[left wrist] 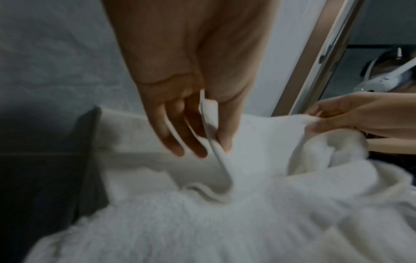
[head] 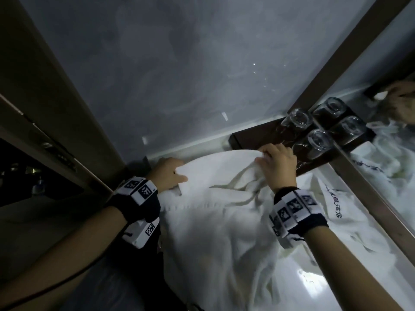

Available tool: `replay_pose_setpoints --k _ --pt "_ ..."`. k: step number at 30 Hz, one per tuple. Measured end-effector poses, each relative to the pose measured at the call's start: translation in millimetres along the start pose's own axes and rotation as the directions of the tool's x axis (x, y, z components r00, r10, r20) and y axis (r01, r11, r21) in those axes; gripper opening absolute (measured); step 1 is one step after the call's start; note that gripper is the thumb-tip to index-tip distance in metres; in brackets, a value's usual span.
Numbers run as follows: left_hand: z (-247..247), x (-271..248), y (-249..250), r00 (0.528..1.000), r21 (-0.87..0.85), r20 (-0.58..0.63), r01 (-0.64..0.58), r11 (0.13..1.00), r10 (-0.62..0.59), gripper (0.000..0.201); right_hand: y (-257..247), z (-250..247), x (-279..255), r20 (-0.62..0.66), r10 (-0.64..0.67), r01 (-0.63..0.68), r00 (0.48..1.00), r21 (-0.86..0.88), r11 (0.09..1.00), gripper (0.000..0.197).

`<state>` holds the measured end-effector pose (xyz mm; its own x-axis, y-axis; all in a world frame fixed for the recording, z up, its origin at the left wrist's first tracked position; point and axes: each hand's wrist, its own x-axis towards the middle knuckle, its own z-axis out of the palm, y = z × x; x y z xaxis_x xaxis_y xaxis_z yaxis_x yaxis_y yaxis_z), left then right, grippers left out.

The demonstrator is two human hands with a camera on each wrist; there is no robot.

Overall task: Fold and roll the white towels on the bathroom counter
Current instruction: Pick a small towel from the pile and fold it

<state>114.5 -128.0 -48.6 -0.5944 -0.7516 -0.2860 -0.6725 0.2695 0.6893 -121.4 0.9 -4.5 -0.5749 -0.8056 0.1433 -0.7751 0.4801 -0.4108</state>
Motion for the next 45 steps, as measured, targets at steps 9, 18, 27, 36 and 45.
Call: replay_pose_setpoints --k 9,18,27,36,45 --pt "-26 -5 15 0.953 -0.471 -0.278 -0.244 0.848 0.120 0.021 -98 66 -65 0.526 -0.541 0.420 0.656 0.342 0.841 0.038" --pt "-33 -16 -6 0.969 -0.532 -0.235 -0.190 0.825 0.071 0.023 -109 103 -78 0.628 -0.482 0.648 0.610 -0.046 0.760 0.054" --pt "-34 -15 -18 0.947 -0.406 -0.309 -0.220 0.887 0.094 0.018 -81 60 -62 0.354 -0.297 0.059 0.887 0.549 0.834 0.011" --pt "-35 -18 2 0.944 -0.459 -0.313 -0.246 0.854 0.103 0.019 -67 35 -42 0.374 -0.142 0.032 0.917 0.286 0.958 0.015" --pt "-27 -36 23 0.959 -0.543 -0.231 -0.268 0.796 0.165 0.018 -97 19 -35 0.227 -0.193 -0.060 0.954 0.782 0.620 0.016"
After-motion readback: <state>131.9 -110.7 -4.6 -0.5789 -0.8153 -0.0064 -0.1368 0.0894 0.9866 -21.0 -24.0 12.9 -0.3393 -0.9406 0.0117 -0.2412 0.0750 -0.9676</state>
